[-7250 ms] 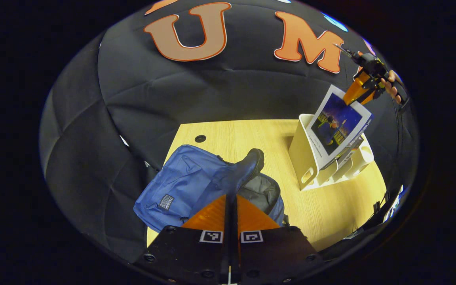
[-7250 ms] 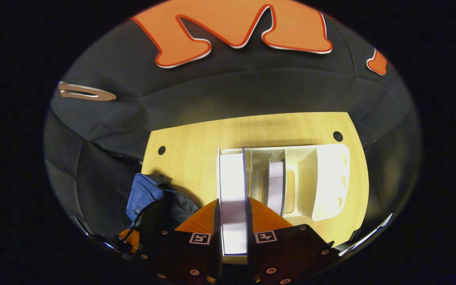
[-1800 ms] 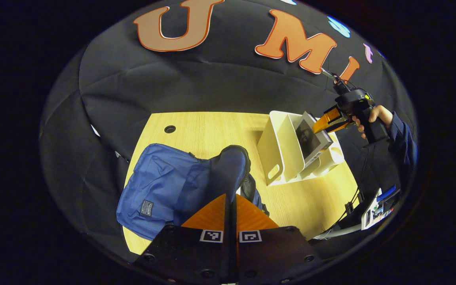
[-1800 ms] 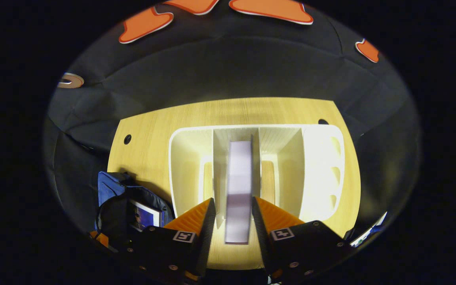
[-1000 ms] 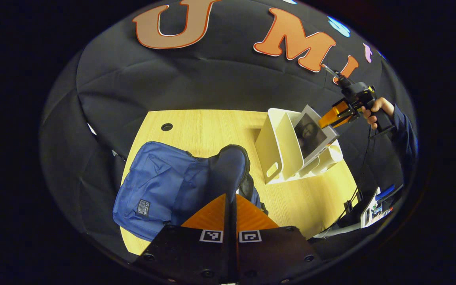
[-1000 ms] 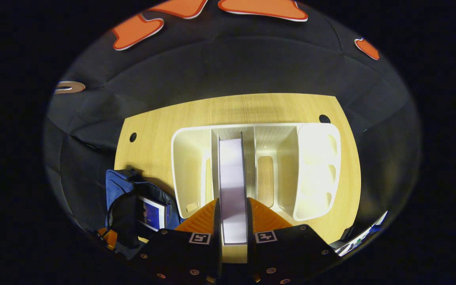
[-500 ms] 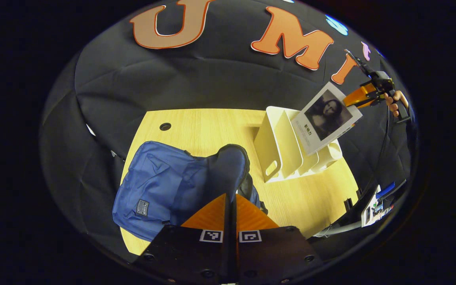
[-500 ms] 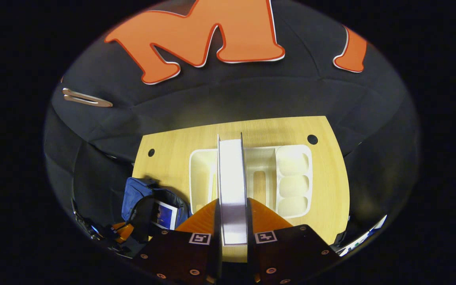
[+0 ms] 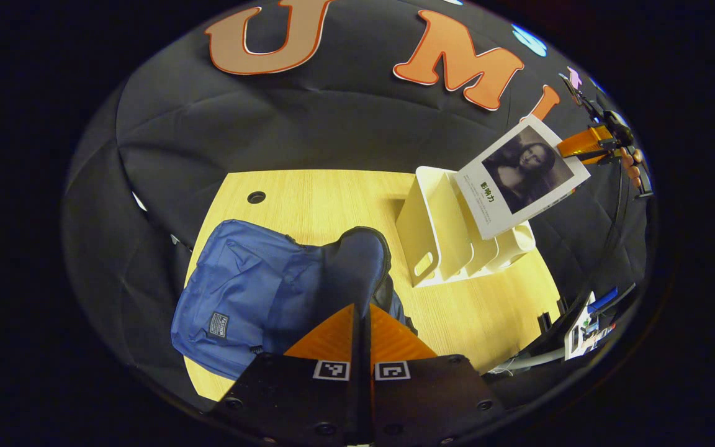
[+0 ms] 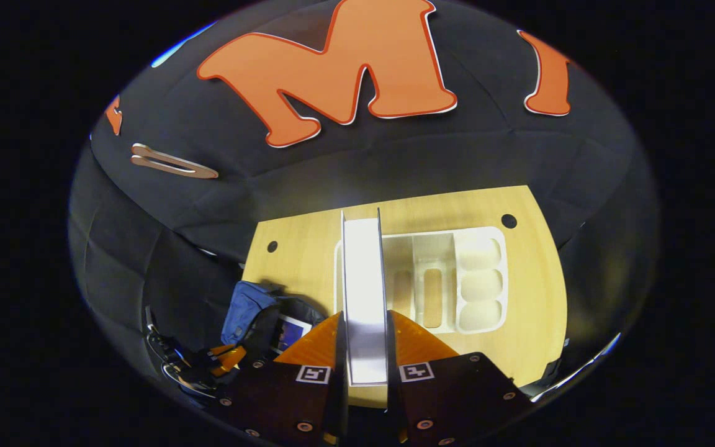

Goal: Open the schoolbag, grab two books from the bookshelf and put them into the schoolbag.

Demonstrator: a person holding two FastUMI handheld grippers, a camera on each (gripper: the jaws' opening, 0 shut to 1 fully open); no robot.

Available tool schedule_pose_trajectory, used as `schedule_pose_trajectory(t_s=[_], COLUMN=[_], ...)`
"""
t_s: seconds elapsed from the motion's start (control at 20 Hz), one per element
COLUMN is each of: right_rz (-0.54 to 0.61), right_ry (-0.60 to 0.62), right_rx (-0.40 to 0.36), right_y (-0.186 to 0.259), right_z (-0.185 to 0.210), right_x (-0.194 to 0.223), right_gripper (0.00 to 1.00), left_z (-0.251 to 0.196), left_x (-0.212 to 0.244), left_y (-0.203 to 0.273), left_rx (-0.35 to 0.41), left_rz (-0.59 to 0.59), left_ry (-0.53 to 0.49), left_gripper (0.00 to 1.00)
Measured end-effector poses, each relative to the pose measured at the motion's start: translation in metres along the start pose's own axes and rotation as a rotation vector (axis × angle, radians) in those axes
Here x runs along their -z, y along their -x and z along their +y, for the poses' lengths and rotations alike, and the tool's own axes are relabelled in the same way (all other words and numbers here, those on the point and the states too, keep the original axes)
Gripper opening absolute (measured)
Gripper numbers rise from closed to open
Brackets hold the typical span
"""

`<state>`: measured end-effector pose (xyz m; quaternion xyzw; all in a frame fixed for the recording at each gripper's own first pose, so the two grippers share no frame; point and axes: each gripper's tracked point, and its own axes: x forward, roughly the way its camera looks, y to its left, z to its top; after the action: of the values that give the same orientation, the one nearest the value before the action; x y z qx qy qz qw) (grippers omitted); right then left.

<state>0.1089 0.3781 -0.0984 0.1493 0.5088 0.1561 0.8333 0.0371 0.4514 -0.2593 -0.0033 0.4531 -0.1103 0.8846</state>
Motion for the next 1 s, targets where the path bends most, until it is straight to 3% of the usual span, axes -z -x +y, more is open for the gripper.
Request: schedule_pose_trajectory(t_s=[0.5,1.0], right_rz=[0.031,0.039], right_ry=[-0.058,-0.185], right_rx=[-0.278,-0.439], right_y=[-0.004,-0.041], right_z=[0.061,0.117], right_x=[0.062,0.127], right_gripper=[0.25,0.24], left_z=[0.006,0.014], left_x=[-0.015,-0.027], left_y=[0.008,0.020], left_rx=[-0.048,-0.078], left_rz=[-0.018,-0.038], left_ry=[-0.027,-0.056], left_gripper=[0.00,0.00])
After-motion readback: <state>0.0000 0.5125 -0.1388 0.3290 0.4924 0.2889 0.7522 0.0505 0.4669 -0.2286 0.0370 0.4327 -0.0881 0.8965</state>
